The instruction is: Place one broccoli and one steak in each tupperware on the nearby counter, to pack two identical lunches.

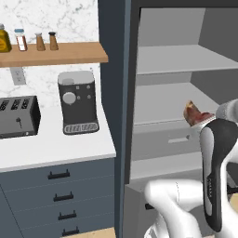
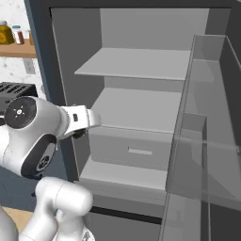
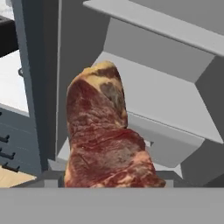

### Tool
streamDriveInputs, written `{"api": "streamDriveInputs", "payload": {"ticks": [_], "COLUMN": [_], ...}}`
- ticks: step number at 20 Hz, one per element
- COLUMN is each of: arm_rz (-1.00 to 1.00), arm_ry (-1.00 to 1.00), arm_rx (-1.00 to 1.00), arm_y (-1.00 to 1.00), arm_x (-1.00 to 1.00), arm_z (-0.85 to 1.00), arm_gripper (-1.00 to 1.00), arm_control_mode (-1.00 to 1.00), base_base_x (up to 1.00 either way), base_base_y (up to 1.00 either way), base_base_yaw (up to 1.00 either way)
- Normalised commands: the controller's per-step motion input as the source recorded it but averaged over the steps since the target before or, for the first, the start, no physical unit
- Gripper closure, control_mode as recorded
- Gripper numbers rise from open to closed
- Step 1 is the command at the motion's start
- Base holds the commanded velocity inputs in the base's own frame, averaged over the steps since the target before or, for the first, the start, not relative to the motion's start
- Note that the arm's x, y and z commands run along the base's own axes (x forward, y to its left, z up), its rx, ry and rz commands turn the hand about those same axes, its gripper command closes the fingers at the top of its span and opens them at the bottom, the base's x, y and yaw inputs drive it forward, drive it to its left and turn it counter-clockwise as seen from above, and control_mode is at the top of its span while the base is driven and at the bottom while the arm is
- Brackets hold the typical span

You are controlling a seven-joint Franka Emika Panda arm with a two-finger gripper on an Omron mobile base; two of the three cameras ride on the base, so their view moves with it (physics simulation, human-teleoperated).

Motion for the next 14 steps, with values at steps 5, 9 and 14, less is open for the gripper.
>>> {"api": "streamDriveInputs", "payload": {"ticks": [5, 9, 14], "arm_rz": [0.07, 0.02, 0.00], "arm_ry": [0.01, 0.00, 0.00], "arm_rx": [0.00, 0.00, 0.00], "arm_y": [0.28, 0.04, 0.00], "arm_x": [-0.41, -0.23, 0.00], "arm_z": [0.55, 0.16, 0.00], "arm_gripper": [1.00, 1.00, 1.00], "arm_control_mode": [-1.00, 1.00, 1.00], "base_base_x": [0.00, -0.23, -0.11], "base_base_y": [0.00, 0.02, 0.34], "base_base_yaw": [0.00, 0.00, 0.00]}}
